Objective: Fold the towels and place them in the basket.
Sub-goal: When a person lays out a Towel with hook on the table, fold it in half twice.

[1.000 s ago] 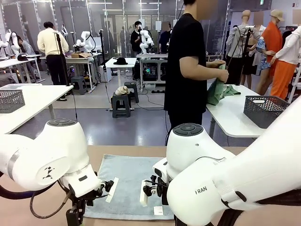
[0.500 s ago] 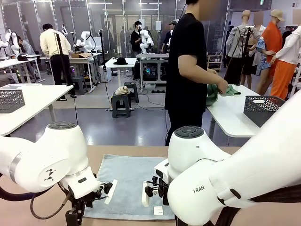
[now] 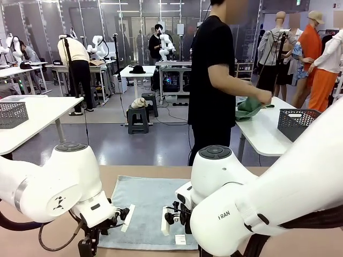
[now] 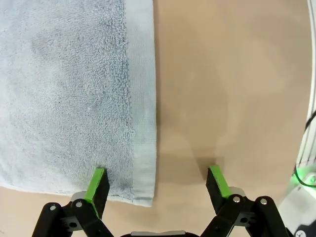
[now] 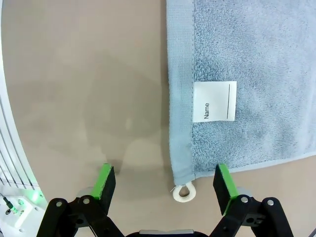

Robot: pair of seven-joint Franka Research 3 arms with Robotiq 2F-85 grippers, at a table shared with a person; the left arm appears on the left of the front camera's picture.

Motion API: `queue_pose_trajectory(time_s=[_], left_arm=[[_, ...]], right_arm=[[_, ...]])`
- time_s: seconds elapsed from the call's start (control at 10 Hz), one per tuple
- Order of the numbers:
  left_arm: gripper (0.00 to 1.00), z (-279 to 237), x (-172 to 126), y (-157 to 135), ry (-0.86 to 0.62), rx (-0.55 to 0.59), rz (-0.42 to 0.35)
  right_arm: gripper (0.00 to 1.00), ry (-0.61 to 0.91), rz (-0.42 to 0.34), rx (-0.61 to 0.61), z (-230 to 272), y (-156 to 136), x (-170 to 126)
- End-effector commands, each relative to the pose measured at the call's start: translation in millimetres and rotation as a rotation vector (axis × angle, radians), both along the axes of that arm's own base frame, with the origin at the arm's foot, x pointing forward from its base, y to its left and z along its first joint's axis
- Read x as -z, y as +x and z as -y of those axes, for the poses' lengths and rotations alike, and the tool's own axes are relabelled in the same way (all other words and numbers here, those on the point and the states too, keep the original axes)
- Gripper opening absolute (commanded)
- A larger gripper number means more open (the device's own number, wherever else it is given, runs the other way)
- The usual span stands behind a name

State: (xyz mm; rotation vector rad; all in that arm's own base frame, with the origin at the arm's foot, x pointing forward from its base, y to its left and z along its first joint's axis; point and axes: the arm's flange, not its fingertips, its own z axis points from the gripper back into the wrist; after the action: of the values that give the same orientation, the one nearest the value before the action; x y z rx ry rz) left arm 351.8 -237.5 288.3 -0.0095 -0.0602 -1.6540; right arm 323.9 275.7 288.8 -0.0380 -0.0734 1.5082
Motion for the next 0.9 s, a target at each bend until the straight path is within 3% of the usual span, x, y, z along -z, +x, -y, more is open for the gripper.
queue_pose_trajectory(time_s=[0.0,0.1,0.2,0.3,0.4,0.5,0.6,0.7,0.8], left_arm=[[1.00,-7,8,-5,-0.010,0.020,0.026],[1.00,-7,8,-5,-0.016,0.023,0.028],[0.88,-6,8,-4,-0.020,0.037,0.034],[0.80,-5,6,-5,-0.020,0.033,0.035],[0.68,-5,5,-5,-0.021,0.034,0.044],[0.60,-4,4,-5,-0.020,0.034,0.048],[0.48,-4,2,-5,-0.018,0.034,0.052],[0.40,-4,1,-4,-0.014,0.035,0.055],[0.28,-4,-2,-3,-0.010,0.038,0.060]], right_arm=[[1.00,0.019,-0.013,-0.018,1,6,2],[1.00,0.017,-0.021,-0.015,1,6,4],[0.80,0.009,-0.024,-0.012,2,6,4],[0.80,0.007,-0.023,-0.003,2,6,5],[0.60,0.007,-0.022,0.005,2,6,4],[0.78,0.006,-0.021,0.009,3,6,3],[0.40,0.004,-0.019,0.016,3,6,1],[0.58,0.003,-0.019,0.022,4,7,-1],[0.20,-0.004,-0.012,0.026,4,9,-4]])
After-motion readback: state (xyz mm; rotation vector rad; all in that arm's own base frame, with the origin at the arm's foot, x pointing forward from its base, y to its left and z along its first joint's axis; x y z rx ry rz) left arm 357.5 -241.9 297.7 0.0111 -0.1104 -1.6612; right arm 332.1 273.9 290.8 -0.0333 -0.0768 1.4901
